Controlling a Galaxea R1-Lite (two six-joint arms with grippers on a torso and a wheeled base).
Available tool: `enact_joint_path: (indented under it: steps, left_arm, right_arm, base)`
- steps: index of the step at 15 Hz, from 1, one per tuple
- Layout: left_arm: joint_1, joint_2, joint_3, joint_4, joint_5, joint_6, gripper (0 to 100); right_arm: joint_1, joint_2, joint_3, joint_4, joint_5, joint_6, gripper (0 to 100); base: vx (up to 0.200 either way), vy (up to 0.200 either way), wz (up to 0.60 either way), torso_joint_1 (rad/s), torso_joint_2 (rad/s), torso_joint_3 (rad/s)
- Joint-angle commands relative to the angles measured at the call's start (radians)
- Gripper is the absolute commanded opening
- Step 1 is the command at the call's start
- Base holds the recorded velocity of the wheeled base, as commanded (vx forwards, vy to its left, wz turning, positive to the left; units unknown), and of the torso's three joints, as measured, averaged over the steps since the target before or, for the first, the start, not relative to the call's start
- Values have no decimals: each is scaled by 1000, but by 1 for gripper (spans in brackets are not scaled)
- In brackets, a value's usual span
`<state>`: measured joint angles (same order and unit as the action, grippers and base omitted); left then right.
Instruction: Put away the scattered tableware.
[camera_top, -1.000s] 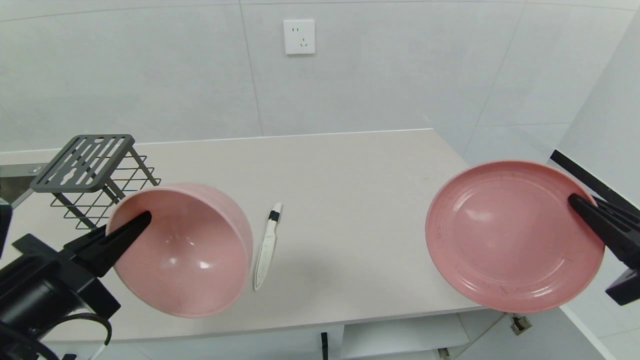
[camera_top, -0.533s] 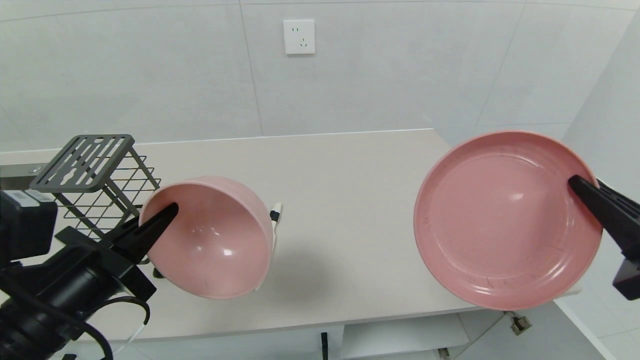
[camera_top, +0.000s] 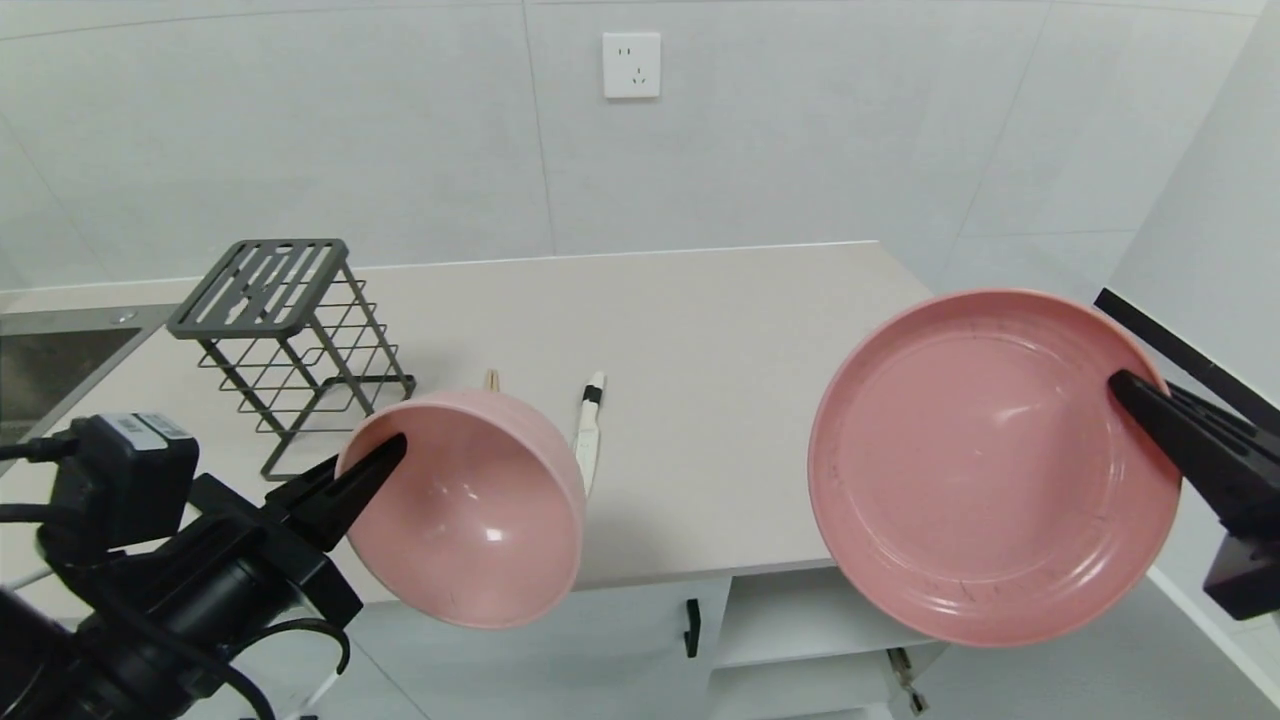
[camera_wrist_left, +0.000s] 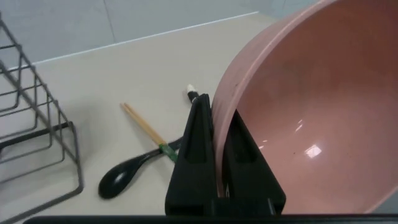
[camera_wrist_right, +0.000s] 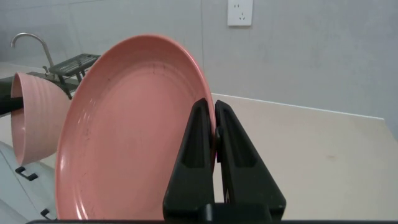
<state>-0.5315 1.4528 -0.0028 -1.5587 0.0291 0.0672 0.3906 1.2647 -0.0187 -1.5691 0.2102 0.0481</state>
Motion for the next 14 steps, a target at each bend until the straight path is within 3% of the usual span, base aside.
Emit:
enact_joint_path:
  steps: [1,4,7,10,14]
  left_arm:
    - [-2,9,1,2,0,-1,0]
    - [-2,14,1,0,0,2,0]
    - [-4,14,1,-1,0,6,0]
    - [-10,14,1,0,0,5,0]
    - [-8,17,1,12,0,9,0]
  right_arm:
    - [1,2,0,-2,1,-1,0]
    - [1,5,6,-2,1,-4,0]
    - [1,5,6,-2,1,-4,0]
    - [1,7,6,-2,1,-4,0]
    - [-1,7,6,-2,1,-4,0]
  base:
    - [0,0,0,0,0,0]
    - [0,0,0,0,0,0]
    - [-200,0,0,9,1,1]
    - [-200,-200,0,-4,2,7]
    - [0,0,0,0,0,0]
